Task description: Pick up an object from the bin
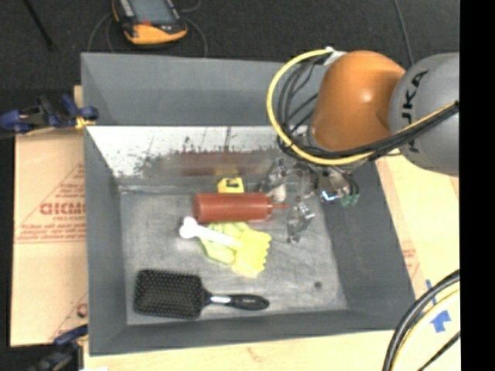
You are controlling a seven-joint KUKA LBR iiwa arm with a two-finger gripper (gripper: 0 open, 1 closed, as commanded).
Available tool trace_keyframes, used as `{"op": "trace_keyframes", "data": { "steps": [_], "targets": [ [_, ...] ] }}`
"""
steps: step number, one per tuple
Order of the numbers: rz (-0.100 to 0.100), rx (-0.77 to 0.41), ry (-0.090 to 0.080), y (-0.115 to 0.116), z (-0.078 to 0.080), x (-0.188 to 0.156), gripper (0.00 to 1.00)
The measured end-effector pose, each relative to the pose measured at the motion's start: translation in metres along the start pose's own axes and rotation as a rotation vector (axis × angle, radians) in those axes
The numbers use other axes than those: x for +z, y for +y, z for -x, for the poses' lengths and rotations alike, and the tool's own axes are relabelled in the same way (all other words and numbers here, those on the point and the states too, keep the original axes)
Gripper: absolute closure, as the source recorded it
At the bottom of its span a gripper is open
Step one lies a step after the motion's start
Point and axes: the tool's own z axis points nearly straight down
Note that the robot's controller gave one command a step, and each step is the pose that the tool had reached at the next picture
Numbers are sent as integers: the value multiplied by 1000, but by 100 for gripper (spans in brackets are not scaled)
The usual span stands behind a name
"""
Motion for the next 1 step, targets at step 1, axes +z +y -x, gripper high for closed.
{"op": "trace_keyframes", "data": {
  "steps": [1],
  "targets": [
    [-1, -93, -1, -6, -46, -24, 0]
  ]
}}
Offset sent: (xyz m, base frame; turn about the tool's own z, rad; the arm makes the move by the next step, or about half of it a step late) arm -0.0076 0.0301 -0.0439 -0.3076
